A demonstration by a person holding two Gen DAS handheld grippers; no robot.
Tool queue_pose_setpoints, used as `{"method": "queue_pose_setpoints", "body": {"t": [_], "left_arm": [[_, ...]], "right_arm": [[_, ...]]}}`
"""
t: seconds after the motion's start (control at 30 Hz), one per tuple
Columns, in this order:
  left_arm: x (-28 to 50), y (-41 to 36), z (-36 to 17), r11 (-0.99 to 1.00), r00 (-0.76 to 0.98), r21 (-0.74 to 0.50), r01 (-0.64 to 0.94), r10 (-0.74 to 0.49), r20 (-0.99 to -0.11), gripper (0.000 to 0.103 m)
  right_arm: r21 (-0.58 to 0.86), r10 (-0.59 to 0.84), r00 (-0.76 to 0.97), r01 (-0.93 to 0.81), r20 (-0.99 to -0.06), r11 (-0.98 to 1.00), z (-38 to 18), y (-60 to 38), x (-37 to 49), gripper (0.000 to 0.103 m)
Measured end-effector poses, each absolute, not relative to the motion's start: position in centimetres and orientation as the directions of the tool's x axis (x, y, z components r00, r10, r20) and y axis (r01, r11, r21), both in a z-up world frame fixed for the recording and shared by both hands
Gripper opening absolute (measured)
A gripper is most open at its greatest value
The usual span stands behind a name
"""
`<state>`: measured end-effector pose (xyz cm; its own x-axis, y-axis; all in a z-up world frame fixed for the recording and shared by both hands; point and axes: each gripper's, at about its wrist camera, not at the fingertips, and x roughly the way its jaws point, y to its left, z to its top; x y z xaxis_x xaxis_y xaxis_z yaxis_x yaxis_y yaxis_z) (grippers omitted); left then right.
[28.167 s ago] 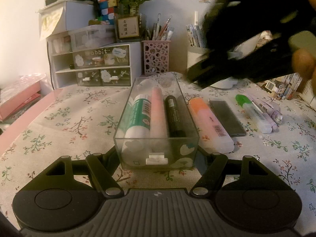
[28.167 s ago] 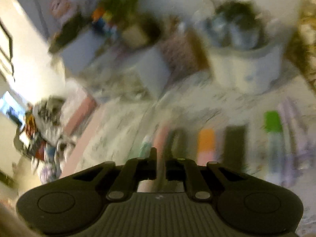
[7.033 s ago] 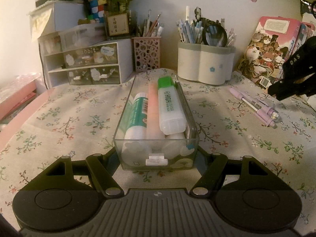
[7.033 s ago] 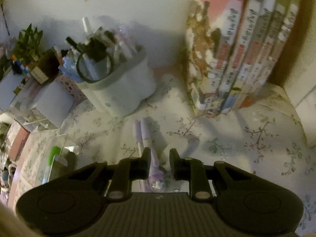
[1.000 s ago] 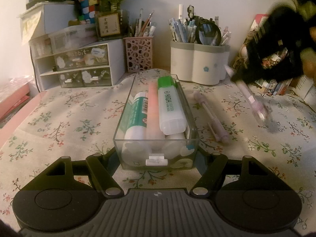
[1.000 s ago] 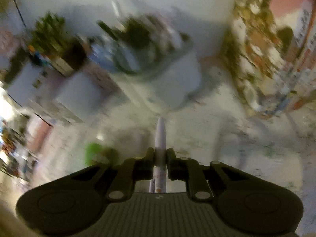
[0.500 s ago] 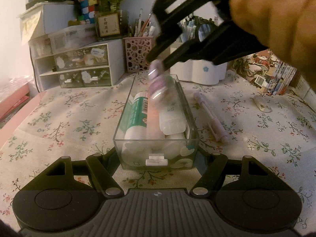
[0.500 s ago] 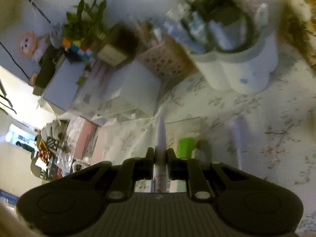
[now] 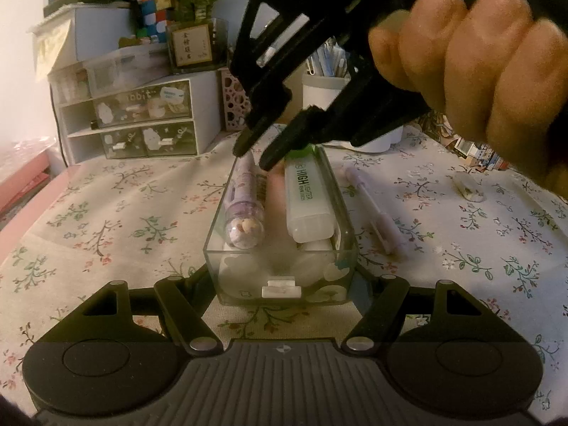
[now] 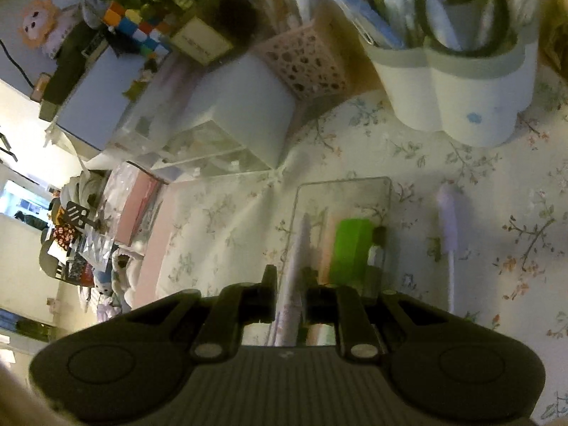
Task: Organize stationery
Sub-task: 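Lower the purple ball pen into the clear box, release, then grasp the other purple pen with the right gripper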
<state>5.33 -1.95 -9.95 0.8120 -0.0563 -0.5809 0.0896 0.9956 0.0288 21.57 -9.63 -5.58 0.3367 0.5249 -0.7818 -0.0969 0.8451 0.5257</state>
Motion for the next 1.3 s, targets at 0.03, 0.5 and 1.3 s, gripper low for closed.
{"method": "queue_pose_setpoints", "body": {"t": [0.03,0.5,1.3], "left_arm": [[5.4,-2.0,-9.9,0.996,0.812,0.029,0.09,-0.056,-0.581,0.072],[5.4,-1.9,-10.0,0.996,0.812,0.027,0.09,-0.058,-0.581,0.072],[5.6,-1.9,-10.0,0.996,0.812,0.019,0.09,-0.062,-0.58,0.072]], "right_arm": [[0.523,0.523,0.333,-0.099,-0.785,0.847,-5.7,-9.7,21.5,0.021],[0.534,0.506,0.48,-0.088,-0.717,0.841,-3.2,-16.0,19.9,0.022],[0.252,0.31,0.409,-0.191,-0.858,0.949,-7.7,-14.1,20.6,0.022]]}}
